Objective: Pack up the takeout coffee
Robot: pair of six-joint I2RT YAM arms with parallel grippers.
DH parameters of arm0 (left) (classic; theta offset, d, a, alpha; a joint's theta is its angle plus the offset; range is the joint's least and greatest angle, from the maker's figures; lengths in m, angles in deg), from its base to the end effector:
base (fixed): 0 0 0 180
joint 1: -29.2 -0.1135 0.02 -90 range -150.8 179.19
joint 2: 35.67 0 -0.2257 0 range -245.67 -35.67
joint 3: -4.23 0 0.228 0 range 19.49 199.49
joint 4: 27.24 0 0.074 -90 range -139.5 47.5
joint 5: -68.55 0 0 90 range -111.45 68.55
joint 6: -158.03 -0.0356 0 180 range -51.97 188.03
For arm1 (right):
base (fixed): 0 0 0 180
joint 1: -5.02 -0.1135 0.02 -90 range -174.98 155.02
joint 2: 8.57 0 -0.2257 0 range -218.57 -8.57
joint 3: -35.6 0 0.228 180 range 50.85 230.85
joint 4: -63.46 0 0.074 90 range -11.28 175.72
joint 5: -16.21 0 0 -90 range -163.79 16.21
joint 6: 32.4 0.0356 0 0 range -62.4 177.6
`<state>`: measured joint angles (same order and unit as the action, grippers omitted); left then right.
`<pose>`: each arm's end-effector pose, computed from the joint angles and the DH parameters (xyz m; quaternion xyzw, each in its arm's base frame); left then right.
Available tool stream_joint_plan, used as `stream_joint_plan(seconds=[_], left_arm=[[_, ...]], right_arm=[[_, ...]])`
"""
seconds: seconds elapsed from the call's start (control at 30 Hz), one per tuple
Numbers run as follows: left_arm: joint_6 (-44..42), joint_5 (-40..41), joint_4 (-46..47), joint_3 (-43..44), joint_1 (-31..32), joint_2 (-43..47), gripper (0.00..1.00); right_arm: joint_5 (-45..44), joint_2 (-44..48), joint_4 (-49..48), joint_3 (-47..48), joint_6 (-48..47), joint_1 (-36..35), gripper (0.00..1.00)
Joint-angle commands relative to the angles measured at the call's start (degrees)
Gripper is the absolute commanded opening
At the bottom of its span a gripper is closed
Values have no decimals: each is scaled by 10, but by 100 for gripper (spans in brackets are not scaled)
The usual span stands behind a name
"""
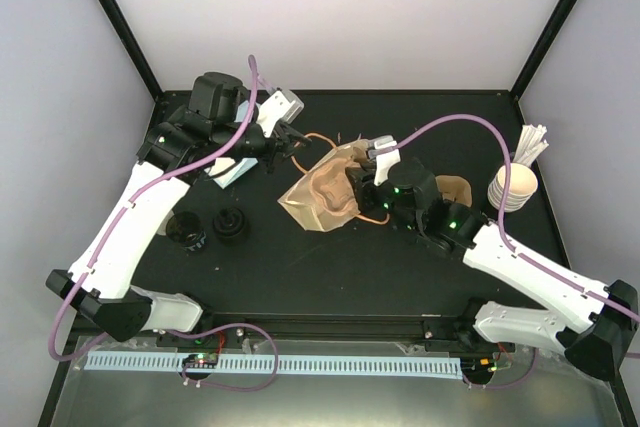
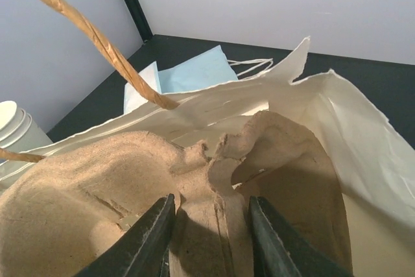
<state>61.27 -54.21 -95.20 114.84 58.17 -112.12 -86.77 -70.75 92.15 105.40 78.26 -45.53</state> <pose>0.2025 -0.1341 0.4031 0.3861 0.7648 -0.3311 0.3955 0.1600 0.1818 0.3043 -0.1495 0.8080 0.2516 0.5114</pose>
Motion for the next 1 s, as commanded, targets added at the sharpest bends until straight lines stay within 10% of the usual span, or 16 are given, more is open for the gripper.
stream_joint_plan(seconds=[0.0,0.97], left_arm=[[-3,-7,2,2,3,11,2],[85,-169,79,7,6,-9,2]], right_arm=[[-10,6,-4,6,-12,3,33],[-70,-56,-131,-44,-134,-81,33]])
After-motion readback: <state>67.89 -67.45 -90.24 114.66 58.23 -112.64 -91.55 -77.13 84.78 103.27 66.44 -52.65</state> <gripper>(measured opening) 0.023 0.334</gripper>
